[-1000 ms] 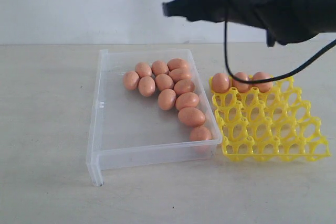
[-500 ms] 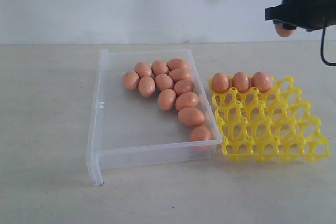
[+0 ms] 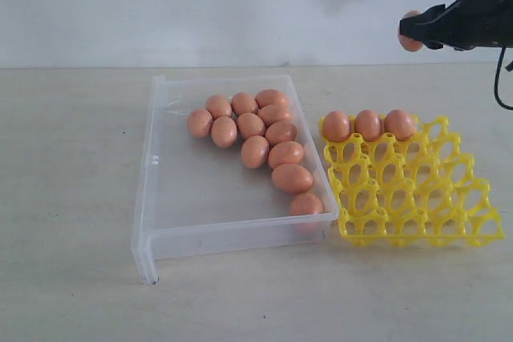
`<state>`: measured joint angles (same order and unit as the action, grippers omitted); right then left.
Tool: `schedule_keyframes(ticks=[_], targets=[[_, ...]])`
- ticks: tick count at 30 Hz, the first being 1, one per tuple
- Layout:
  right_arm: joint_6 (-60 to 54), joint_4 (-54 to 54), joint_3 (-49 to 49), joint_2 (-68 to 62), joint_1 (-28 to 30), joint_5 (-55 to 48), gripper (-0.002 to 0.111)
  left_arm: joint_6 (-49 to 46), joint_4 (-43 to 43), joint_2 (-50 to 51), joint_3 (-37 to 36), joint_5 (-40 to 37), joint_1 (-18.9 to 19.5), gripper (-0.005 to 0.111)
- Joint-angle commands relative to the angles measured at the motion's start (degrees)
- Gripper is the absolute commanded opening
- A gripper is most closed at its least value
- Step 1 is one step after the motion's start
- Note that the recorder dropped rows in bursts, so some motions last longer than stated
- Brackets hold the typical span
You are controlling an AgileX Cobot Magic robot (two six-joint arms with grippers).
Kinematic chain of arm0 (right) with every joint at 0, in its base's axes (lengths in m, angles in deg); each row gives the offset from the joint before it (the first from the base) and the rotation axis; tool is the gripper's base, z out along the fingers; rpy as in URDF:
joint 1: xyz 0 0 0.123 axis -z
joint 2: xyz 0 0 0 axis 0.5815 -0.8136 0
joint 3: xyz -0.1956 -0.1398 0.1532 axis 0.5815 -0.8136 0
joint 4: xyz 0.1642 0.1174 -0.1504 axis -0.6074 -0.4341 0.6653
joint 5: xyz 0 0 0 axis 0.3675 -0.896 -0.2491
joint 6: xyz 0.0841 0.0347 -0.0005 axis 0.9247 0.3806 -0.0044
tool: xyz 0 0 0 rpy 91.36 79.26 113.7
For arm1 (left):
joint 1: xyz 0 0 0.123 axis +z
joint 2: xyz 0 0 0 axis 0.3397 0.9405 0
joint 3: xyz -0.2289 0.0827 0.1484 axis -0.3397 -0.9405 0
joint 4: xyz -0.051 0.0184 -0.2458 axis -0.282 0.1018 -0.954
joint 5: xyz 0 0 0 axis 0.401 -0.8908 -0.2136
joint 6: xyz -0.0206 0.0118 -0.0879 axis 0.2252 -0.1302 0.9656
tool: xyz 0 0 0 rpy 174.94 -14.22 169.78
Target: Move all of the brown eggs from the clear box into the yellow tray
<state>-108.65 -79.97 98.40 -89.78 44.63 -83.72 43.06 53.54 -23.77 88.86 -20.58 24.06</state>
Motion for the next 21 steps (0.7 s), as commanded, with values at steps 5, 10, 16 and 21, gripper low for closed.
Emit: schedule_keyframes(ticks=[5, 10, 16, 21], targets=[[1.3, -0.49, -2.99, -3.57, 12.22, -28.01, 0.0, 0.21, 0.06, 0.17, -0.01, 0.38, -0.22, -0.004], [-0.94, 3.66, -4.47, -6.1, 13.7, -26.28, 0.0, 0.21, 0.06, 0.17, -0.01, 0.38, -0.22, -0.004], [0.02, 8.09, -4.47, -8.72, 13.7, -26.62, 0.0, 0.21, 0.06, 0.17, -0.01, 0.38, -0.22, -0.004], [0.02, 8.6, -4.47, -10.04, 13.7, -25.71, 0.0, 0.21, 0.06, 0.17, -0.01, 0.38, -0.22, -0.004]])
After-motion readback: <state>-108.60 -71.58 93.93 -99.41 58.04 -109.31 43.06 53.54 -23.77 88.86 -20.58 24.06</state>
